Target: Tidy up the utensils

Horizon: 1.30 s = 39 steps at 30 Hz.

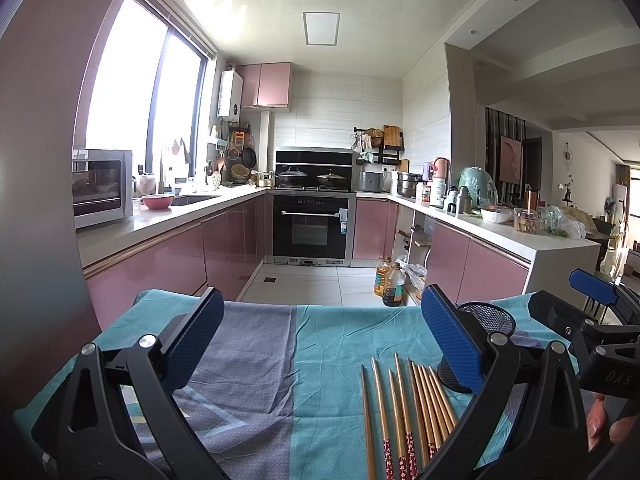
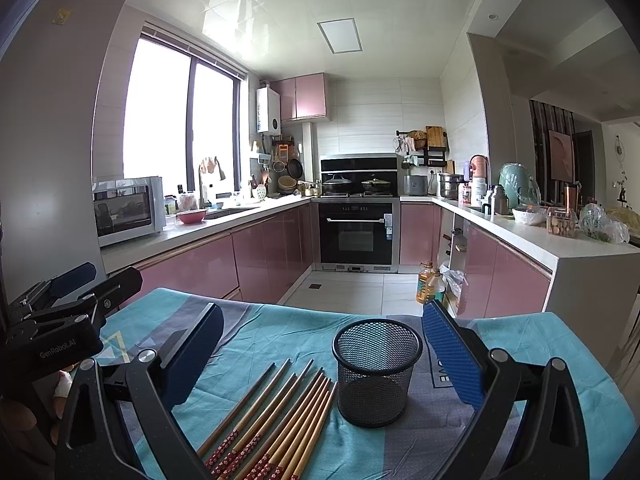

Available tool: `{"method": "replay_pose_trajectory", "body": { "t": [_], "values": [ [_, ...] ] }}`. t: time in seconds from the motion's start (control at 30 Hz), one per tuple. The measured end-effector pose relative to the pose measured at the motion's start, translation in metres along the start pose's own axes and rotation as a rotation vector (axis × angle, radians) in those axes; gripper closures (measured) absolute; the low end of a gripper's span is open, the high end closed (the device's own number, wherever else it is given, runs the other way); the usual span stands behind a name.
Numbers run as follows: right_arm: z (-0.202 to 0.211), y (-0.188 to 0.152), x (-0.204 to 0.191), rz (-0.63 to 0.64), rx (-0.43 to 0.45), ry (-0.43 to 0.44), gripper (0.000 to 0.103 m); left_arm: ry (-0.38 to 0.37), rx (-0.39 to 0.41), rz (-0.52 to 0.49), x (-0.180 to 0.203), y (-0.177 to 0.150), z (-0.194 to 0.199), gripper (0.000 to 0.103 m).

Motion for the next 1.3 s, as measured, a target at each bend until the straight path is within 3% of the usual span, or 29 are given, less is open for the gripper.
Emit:
{"method": "replay_pose_trajectory", "body": {
  "t": [0.83,0.97,1.07,1.2,1.3],
  "values": [
    [-0.003,0.000,0.004,-0.009,-0.028,0.009,0.006,-0.021,-0.039,-0.009,0.003,-0.005,-0.009,0.006],
    [-0.012,-0.012,0.006,-0.008,-0.112,0.033,0.006,-0.084,-0.130,-0.014,0.005,-0.017,-0.025,0.006],
    [-0.024,-0.032,0.007,-0.011,-0.223,0.050,0.007,-0.095,-0.217,-0.056,0.008,-0.034,-0.041,0.006],
    [-0.045,-0.066,0.007,-0.015,-0.408,0.080,0.028,-0.129,-0.345,-0.085,0.011,-0.062,-0.065,0.008],
    [-0.060,-0.093,0.003,-0.014,-0.525,0.099,0.046,-0.141,-0.438,-0.103,0.013,-0.086,-0.084,0.020]
  ]
}}
Point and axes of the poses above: each gripper's, at about its wrist camera, not at the fingertips, and z roughly against the way its jaws point, x to its right, y to its top, the point moved 3 cm from there along -z, roughly the way its jaws point, and after that the axes turned 5 degrees about x, right-handed, at the moved point
